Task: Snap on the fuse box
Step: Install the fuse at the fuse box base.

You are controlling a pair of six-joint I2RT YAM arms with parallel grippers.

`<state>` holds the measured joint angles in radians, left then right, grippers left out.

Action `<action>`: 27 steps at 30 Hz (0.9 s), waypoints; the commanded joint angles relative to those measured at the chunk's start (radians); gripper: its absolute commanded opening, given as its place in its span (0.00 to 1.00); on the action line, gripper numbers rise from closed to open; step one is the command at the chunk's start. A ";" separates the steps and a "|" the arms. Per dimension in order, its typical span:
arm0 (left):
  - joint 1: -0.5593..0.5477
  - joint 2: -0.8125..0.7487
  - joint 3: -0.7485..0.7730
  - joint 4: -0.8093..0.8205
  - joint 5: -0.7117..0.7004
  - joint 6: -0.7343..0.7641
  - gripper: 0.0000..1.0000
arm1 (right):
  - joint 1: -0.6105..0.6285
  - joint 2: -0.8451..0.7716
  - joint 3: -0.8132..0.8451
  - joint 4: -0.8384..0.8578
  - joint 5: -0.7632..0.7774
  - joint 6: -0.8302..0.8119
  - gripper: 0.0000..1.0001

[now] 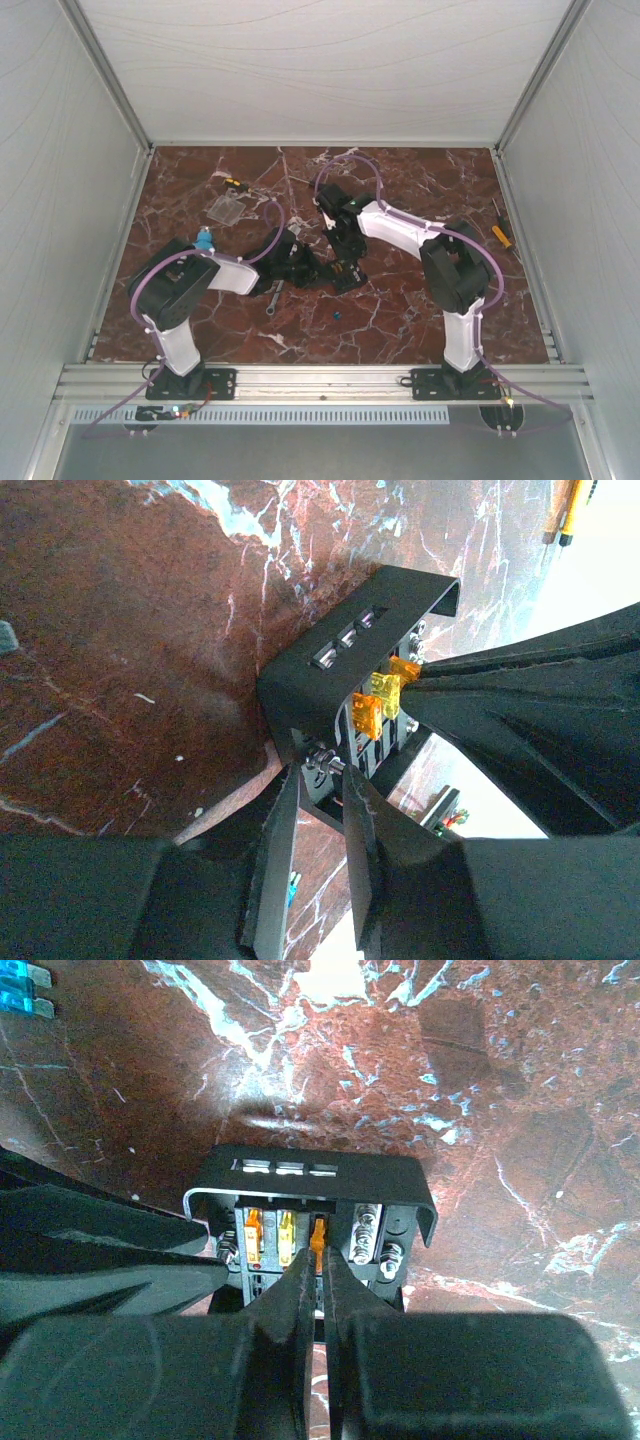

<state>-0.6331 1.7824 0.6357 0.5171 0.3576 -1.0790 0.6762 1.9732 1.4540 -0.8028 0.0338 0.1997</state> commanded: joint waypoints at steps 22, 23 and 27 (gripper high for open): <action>-0.008 0.000 -0.003 -0.011 -0.016 0.013 0.24 | 0.012 0.006 -0.142 0.120 0.096 -0.004 0.00; -0.008 0.001 -0.004 -0.012 -0.017 0.013 0.24 | 0.015 -0.020 -0.146 0.130 0.085 -0.001 0.00; -0.010 -0.015 -0.008 -0.022 -0.031 0.015 0.24 | 0.017 -0.131 -0.128 0.151 0.057 0.002 0.12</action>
<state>-0.6380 1.7809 0.6357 0.5182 0.3546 -1.0775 0.6937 1.8839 1.3518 -0.6857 0.0669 0.2054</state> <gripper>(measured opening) 0.240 0.064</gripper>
